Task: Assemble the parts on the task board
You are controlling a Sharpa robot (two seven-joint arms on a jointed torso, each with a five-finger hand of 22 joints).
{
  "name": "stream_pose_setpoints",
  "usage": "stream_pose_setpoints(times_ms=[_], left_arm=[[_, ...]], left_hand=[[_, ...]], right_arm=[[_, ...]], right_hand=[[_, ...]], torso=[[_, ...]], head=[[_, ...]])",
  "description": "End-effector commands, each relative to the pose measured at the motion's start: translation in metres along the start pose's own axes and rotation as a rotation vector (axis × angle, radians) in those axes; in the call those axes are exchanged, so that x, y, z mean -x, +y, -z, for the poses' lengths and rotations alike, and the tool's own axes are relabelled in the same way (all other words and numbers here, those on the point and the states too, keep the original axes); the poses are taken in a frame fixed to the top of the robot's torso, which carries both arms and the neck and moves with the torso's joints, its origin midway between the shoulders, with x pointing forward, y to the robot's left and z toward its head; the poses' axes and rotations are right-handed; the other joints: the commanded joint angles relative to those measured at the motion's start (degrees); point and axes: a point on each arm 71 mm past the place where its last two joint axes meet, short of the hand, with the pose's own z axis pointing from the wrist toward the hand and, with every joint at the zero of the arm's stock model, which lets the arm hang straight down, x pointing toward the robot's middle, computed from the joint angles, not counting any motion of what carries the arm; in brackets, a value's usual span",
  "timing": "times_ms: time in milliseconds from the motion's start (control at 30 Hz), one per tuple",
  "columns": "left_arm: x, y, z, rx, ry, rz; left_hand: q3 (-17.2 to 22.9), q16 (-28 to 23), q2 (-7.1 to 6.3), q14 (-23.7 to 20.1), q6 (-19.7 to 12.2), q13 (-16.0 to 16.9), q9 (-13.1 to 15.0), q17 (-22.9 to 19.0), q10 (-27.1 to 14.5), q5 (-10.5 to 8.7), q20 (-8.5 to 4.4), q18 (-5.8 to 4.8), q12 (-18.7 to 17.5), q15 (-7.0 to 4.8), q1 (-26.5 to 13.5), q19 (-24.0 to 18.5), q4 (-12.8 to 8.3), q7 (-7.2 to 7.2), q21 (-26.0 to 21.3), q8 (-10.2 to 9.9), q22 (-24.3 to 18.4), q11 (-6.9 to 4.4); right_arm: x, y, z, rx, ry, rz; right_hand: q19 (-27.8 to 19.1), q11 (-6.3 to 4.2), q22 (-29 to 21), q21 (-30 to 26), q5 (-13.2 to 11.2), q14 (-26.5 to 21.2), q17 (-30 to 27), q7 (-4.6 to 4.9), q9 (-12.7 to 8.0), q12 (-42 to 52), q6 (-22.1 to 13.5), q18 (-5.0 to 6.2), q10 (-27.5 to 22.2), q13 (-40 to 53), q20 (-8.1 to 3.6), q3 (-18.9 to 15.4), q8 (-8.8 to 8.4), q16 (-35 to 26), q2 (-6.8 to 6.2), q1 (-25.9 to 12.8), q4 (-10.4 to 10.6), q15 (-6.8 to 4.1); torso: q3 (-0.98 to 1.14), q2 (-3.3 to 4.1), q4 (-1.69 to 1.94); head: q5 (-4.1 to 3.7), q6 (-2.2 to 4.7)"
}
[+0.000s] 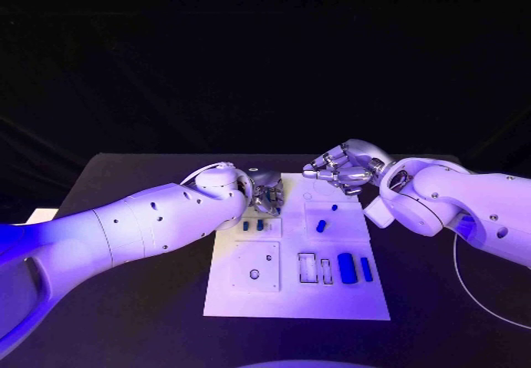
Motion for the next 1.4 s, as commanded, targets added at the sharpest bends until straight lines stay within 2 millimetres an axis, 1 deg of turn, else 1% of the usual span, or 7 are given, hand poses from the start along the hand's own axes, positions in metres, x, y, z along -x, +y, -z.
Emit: stream_pose_setpoints(times_ms=[33, 367, 467, 633, 967, 1167, 1400], left_arm=[[-0.003, -0.002, -0.002, -0.003, 0.02, -0.014], [-0.007, -0.006, -0.005, -0.008, 0.045, -0.016], [-0.008, -0.007, -0.005, -0.011, 0.054, -0.017], [-0.011, -0.007, -0.006, 0.003, 0.079, -0.025], [-0.014, -0.004, -0.007, 0.042, 0.114, -0.05], [-0.012, -0.003, -0.006, 0.033, 0.073, -0.045], [-0.005, -0.005, -0.001, -0.008, -0.005, -0.01]], left_hand=[[0.78, 0.38, 0.37, 1.33, 0.76, -0.15, -0.12, 0.12, 0.66, -0.17, 0.1, -0.51, -0.39, 0.07, -0.06, 0.47, -0.12, -0.1, 0.74, -0.3, 0.62, -0.1], [2.5, 0.6, 0.04, 1.45, 1.99, -0.28, -0.27, 0.0, 2.12, -0.22, -0.01, -0.74, -0.95, -0.12, -0.29, 0.64, -0.52, -0.29, 2.58, -0.59, 2.22, -0.36], [3.01, 0.65, -0.04, 1.47, 2.3, -0.29, -0.31, -0.05, 2.5, -0.23, -0.04, -0.83, -1.17, -0.2, -0.35, 0.69, -0.68, -0.37, 3.15, -0.7, 2.72, -0.42], [4.78, 0.79, -0.07, 1.54, 3.36, -0.26, -0.41, -0.22, 3.79, -0.28, -0.17, -1.04, -1.86, -0.36, -0.41, 0.78, -1.3, -0.42, 4.58, -0.97, 4.0, -0.59], [8.84, 0.93, 0.5, 1.61, 5.09, 0.11, -0.47, -0.55, 6.18, -0.23, -0.42, -1.46, -2.57, -0.57, 1.11, 1.05, -3.77, -0.21, 7.29, -1.23, 6.3, -0.79], [11.27, 1.17, 0.61, 1.75, 6.21, 0.55, -0.46, -0.44, 7.68, -0.19, -0.51, -1.67, -2.74, -0.66, 1.37, 1.21, -5.26, -0.13, 8.72, -1.29, 7.51, -0.89], [13.41, 1.36, 0.24, 1.93, 7.22, 1.02, -0.5, -0.46, 8.77, -0.12, -0.61, -1.9, -3.32, -0.75, 0.41, 1.41, -6.45, -0.13, 10.17, -1.52, 8.74, -1.0]], right_arm=[[-0.002, 0.001, 0.0, 0.011, 0.014, 0.007], [-0.002, 0.001, 0.0, 0.011, 0.016, 0.007], [-0.003, 0.002, 0.0, 0.011, 0.017, 0.007], [-0.003, 0.002, 0.0, 0.012, 0.018, 0.007], [-0.003, 0.002, 0.0, 0.012, 0.017, 0.007], [-0.003, 0.002, 0.0, 0.014, 0.016, 0.007], [-0.003, 0.002, 0.0, 0.016, 0.015, 0.007]], right_hand=[[-0.33, -0.03, -0.05, -0.4, 0.32, 2.37, -0.03, -0.14, 0.09, 0.18, 0.06, 1.18, -0.35, -0.07, -0.15, -0.42, 0.36, -0.25, 0.39, 0.18, 0.03, -0.08], [-0.33, -0.03, -0.05, -0.4, 0.32, 2.37, -0.03, -0.14, 0.09, 0.18, 0.06, 1.18, -0.35, -0.07, -0.15, -0.42, 0.36, -0.25, 0.39, 0.18, 0.03, -0.08], [-0.33, -0.03, -0.05, -0.4, 0.32, 2.37, -0.03, -0.14, 0.09, 0.18, 0.06, 1.18, -0.35, -0.07, -0.15, -0.42, 0.36, -0.25, 0.39, 0.18, 0.03, -0.08], [-0.33, -0.03, -0.05, -0.4, 0.32, 2.37, -0.03, -0.14, 0.09, 0.18, 0.06, 1.18, -0.35, -0.07, -0.15, -0.42, 0.36, -0.25, 0.39, 0.18, 0.03, -0.08], [-0.33, -0.03, -0.05, -0.4, 0.32, 2.37, -0.03, -0.14, 0.09, 0.18, 0.06, 1.18, -0.35, -0.07, -0.15, -0.42, 0.36, -0.25, 0.39, 0.18, 0.03, -0.08], [-0.33, -0.03, -0.05, -0.4, 0.32, 2.37, -0.03, -0.14, 0.09, 0.18, 0.06, 1.18, -0.35, -0.07, -0.15, -0.42, 0.36, -0.25, 0.39, 0.18, 0.03, -0.08], [-0.33, -0.03, -0.05, -0.4, 0.32, 2.37, -0.03, -0.14, 0.09, 0.18, 0.06, 1.18, -0.35, -0.07, -0.15, -0.42, 0.36, -0.25, 0.39, 0.18, 0.03, -0.08]], torso=[[-0.02, -0.01, 0.01], [0.02, -0.03, 0.07], [-0.01, -0.05, 0.07], [0.02, -0.06, 0.04], [0.01, -0.02, 0.02], [0.0, -0.06, 0.03], [-0.03, -0.12, 0.1]], head=[[-0.12, -0.06], [-0.21, -0.21], [-0.25, -0.22], [-0.22, -0.23], [-0.25, -0.27], [-0.25, -0.29], [-0.29, -0.21]])
